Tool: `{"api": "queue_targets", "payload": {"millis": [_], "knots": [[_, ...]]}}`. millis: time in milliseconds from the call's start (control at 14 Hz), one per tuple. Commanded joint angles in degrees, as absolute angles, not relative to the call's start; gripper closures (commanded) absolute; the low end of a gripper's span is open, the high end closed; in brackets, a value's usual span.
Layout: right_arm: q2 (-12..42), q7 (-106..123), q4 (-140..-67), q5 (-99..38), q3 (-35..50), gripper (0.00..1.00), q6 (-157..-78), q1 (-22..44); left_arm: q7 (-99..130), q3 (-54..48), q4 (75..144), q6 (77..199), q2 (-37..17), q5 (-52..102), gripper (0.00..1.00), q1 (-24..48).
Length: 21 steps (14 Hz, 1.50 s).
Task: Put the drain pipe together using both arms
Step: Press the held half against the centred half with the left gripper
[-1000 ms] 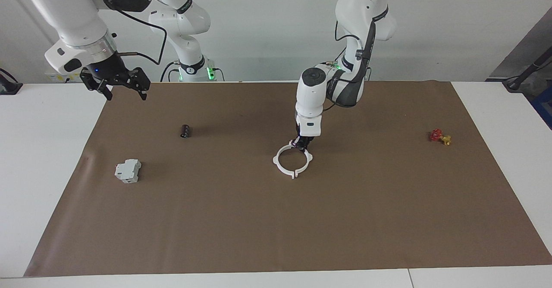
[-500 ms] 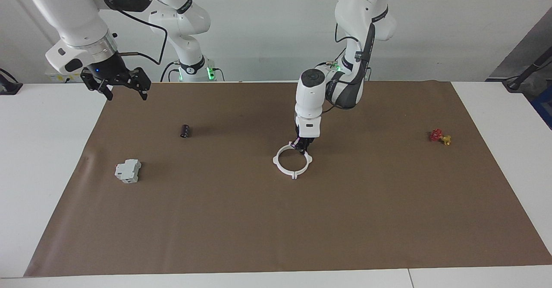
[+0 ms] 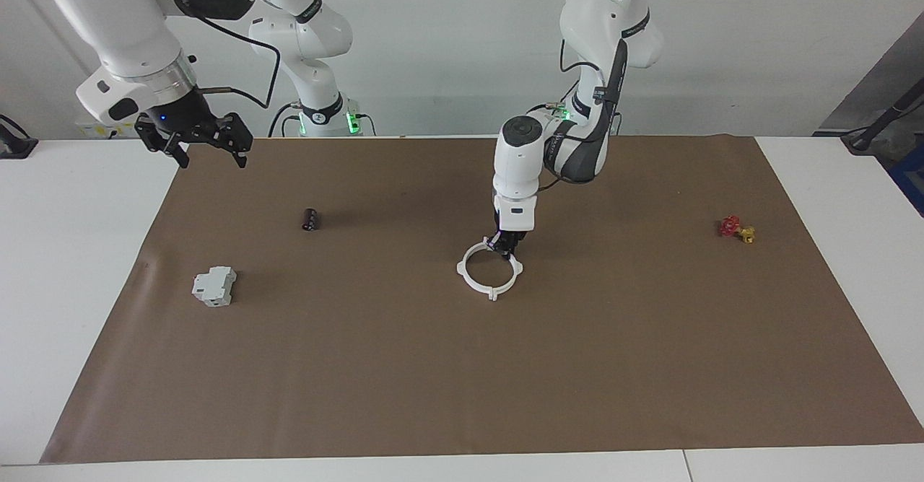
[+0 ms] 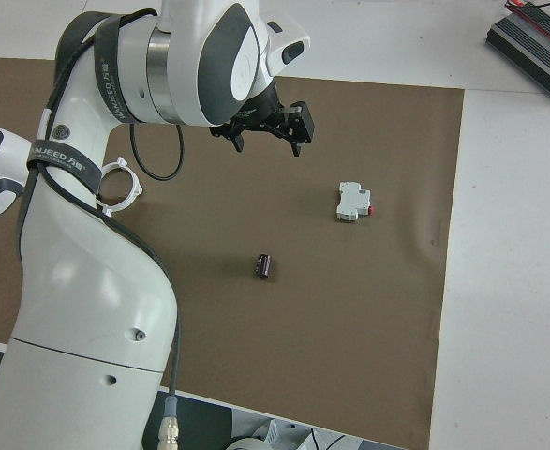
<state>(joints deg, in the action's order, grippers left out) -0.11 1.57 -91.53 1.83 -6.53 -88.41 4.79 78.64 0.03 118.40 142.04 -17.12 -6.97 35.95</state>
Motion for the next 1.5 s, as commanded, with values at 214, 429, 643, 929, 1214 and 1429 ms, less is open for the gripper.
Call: {"api": "queue_targets", "payload": {"millis": [214, 429, 643, 929, 1214, 1429], "knots": [[-0.18, 0.97, -91.49, 0.88, -6.33, 0.00, -88.59, 4.48, 79.54, 0.97, 117.25, 142.73, -18.54, -8.70, 0.26, 36.65], [-0.18, 0.97, -91.49, 0.88, -6.33, 0.00, -88.59, 4.48, 79.45, 0.97, 117.25, 142.82, -18.72, -8.70, 0.00, 36.56], [-0.18, 0.97, -91.49, 0.88, -6.33, 0.00, -88.59, 4.48, 79.45, 0.97, 117.25, 142.82, -18.72, -8.70, 0.00, 36.56], [-0.18, 0.97, -91.49, 0.88, -6.33, 0.00, -88.68, 4.48, 79.19, 0.97, 117.25, 142.56, -18.72, -9.14, 0.00, 36.21], [-0.18, 0.97, -91.49, 0.88, -6.33, 0.00, -88.68, 4.40, 75.15, 1.05, 114.54, 137.05, -17.58, -9.40, 0.00, 34.47], [-0.18, 1.05, -91.49, 0.88, -6.33, 0.00, -88.68, 4.48, 73.83, 0.97, 109.44, 127.82, -14.25, -9.32, 0.00, 32.27]]}}
